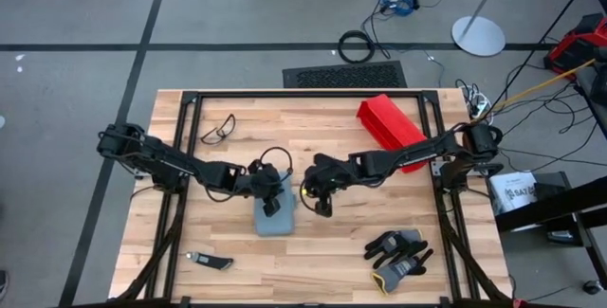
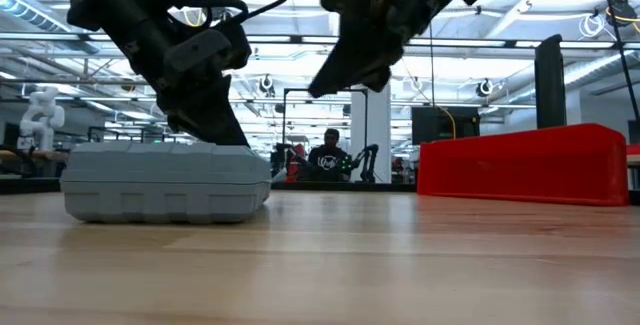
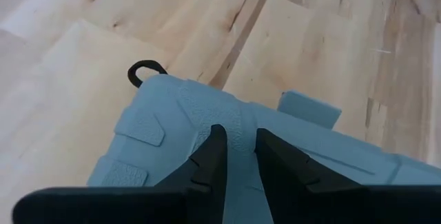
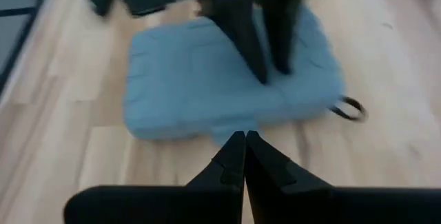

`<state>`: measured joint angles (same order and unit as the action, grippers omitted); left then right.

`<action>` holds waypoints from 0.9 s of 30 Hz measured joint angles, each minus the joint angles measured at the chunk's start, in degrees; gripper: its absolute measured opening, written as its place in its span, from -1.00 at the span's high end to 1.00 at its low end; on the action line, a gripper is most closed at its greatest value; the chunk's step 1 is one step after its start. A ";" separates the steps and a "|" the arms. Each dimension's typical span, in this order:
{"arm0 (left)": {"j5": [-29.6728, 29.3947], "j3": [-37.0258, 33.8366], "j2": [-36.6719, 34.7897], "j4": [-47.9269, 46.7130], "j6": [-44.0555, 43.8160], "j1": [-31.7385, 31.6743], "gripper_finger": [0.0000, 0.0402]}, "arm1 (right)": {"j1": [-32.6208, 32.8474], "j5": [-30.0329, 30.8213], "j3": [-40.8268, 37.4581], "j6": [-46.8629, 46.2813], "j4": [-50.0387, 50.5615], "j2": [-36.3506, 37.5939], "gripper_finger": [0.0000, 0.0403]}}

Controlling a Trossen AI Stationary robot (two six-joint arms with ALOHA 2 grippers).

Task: Prefit tool cases
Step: Close the toolbox

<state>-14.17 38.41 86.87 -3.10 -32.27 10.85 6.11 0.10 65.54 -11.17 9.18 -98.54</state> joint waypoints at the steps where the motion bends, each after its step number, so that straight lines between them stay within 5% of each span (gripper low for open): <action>1: -0.38 -0.05 0.02 0.13 0.03 -0.20 0.57 | 0.00 -1.13 0.00 0.73 -1.54 -0.77 1.00; 12: -4.48 -0.35 -0.31 6.37 6.17 -2.62 0.57 | -0.17 -3.49 0.01 3.51 -15.33 -6.21 1.00; 27: -6.63 1.61 -1.99 12.84 15.34 -5.05 0.57 | -0.86 -3.40 -0.07 1.64 -18.23 -12.03 1.00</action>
<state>-20.80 40.02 84.88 9.74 -16.93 5.80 5.25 -3.30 65.47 -9.52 -9.05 -110.57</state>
